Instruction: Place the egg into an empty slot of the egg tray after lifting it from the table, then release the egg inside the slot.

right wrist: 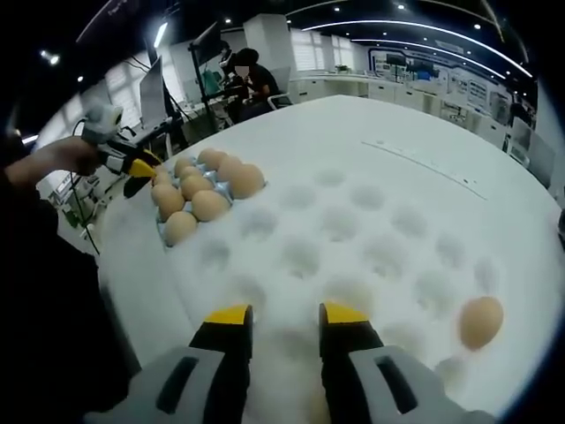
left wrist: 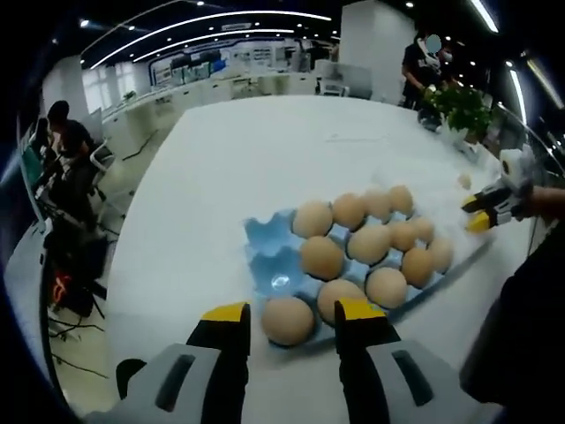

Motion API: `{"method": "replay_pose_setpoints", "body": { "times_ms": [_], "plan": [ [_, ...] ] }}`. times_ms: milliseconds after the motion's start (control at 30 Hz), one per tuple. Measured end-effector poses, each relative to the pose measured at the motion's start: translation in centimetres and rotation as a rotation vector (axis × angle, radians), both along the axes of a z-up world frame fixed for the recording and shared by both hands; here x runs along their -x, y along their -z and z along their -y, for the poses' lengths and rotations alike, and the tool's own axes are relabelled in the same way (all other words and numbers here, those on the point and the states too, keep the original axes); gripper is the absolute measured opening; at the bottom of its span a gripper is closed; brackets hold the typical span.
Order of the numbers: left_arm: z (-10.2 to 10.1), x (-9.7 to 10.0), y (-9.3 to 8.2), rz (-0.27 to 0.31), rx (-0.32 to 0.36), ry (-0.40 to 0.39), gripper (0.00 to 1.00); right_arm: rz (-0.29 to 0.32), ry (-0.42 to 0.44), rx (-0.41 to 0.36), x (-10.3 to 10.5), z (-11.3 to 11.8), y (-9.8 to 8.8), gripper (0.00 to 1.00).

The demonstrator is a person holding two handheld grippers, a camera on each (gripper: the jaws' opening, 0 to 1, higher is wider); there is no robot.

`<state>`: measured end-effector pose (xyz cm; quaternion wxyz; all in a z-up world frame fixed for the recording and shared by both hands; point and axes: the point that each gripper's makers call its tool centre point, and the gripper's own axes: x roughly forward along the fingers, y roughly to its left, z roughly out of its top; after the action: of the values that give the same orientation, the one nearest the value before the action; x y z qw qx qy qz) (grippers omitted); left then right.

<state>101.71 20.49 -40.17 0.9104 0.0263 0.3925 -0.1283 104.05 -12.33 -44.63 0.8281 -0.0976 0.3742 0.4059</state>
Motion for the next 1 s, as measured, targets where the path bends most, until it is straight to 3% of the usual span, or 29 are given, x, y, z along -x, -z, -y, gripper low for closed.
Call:
{"method": "replay_pose_setpoints", "body": {
  "times_ms": [333,433,867,967,1000],
  "plan": [
    [3.8,-1.0,-2.4,0.059,-0.003,0.063,0.38,0.009,-0.009,0.002,-0.1,0.0,0.0,0.31],
    [5.7,-1.5,-2.9,0.078,0.002,0.143,0.38,0.007,-0.008,0.005,-0.1,0.0,0.1,0.31],
    [9.7,-1.8,-2.5,0.076,0.024,0.222,0.39,0.014,-0.018,0.016,0.0,-0.1,0.0,0.32],
    [10.3,-1.8,-2.3,0.074,0.023,0.239,0.38,-0.034,-0.019,0.008,0.1,-0.1,-0.1,0.35],
    [10.4,-1.7,-2.3,0.074,0.022,0.242,0.38,-0.081,0.009,-0.028,0.3,-0.3,-0.4,0.36]
  ]
}}
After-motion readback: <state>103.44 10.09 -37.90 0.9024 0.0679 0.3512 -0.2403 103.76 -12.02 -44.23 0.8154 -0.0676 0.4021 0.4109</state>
